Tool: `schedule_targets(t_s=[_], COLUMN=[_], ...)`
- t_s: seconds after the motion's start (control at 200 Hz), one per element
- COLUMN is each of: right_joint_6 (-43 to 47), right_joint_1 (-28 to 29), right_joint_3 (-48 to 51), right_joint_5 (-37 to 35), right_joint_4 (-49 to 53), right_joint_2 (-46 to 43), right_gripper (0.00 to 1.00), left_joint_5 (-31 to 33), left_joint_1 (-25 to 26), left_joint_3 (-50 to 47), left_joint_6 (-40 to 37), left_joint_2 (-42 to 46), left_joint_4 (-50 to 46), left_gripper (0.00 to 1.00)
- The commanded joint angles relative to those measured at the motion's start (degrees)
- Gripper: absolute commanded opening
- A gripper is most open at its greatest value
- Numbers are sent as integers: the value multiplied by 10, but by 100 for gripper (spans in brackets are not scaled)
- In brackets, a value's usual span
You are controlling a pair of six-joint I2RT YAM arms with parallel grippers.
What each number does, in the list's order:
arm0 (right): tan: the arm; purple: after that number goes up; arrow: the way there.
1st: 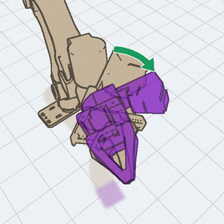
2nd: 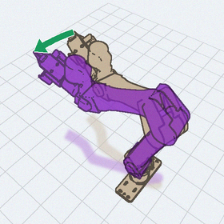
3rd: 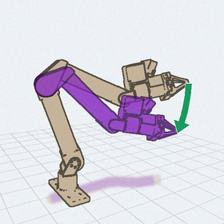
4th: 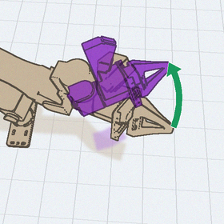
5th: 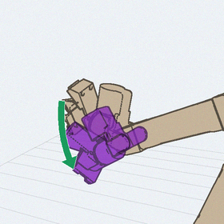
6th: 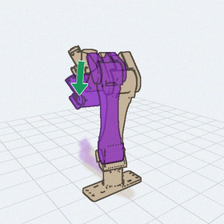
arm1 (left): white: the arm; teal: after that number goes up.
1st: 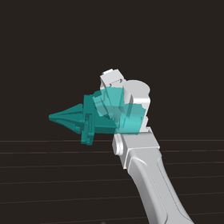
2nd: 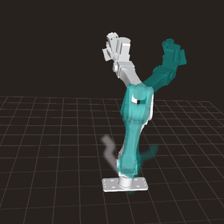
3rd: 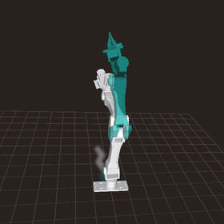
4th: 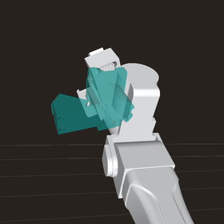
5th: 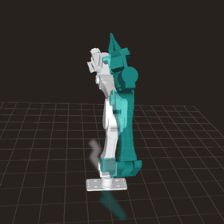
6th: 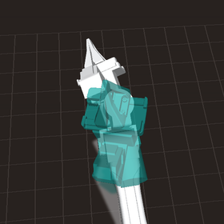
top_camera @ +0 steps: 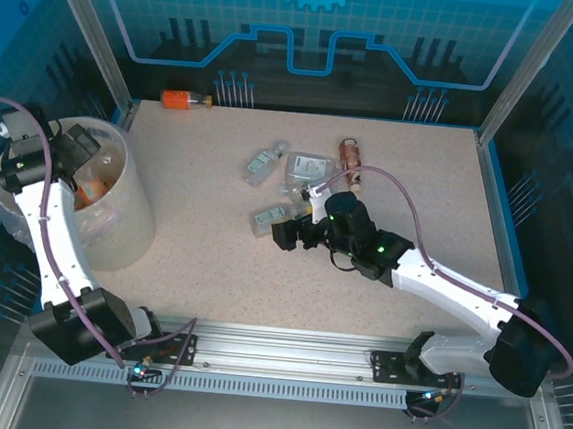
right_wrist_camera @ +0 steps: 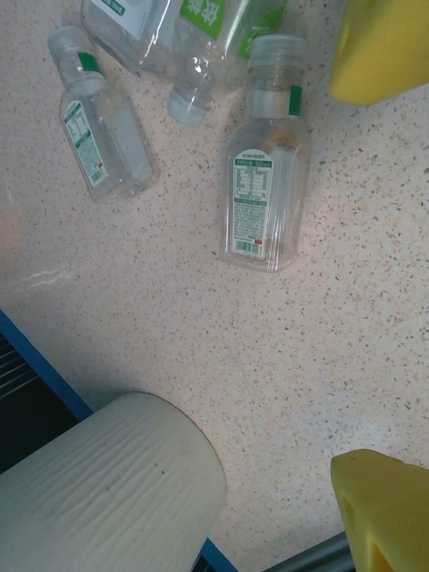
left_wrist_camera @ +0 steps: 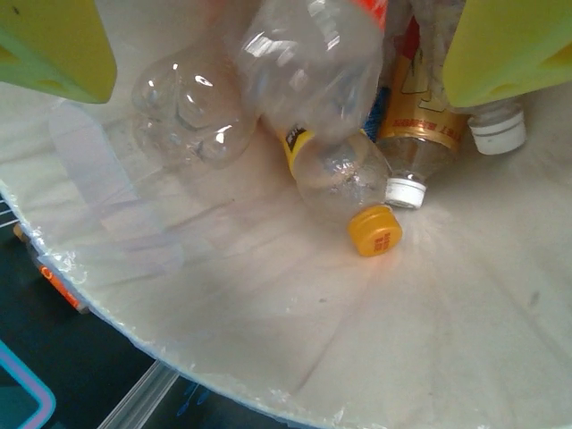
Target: Put the plastic bottles in the bin
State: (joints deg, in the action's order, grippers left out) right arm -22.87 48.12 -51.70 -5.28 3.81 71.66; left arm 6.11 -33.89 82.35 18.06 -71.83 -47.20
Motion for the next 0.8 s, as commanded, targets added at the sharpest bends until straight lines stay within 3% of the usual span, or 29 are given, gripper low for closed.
schedule_targets(t_s=[0.0,0.195,0.49,0.795], right_joint_6=[-6,-27,-72,-86], right_joint_1=[9,-3,-43,-138], right_joint_3=[8,10,34,16], right_joint_5=[-23,-46,-50,-38], right_joint_4=[-5,12,25,103], right_joint_2=[-19,-27,-43,-26], right_gripper=[100,100,100,100], left_joint_5=[-12,0,53,-89], left_joint_1=[22,78,223,281], left_joint_3=[8,14,19,-26], left_joint_6=[-3,2,24,99], left_joint_2=[23,53,101,126], left_joint_4=[-1,0,28,125], left_gripper=[98,99,99,99])
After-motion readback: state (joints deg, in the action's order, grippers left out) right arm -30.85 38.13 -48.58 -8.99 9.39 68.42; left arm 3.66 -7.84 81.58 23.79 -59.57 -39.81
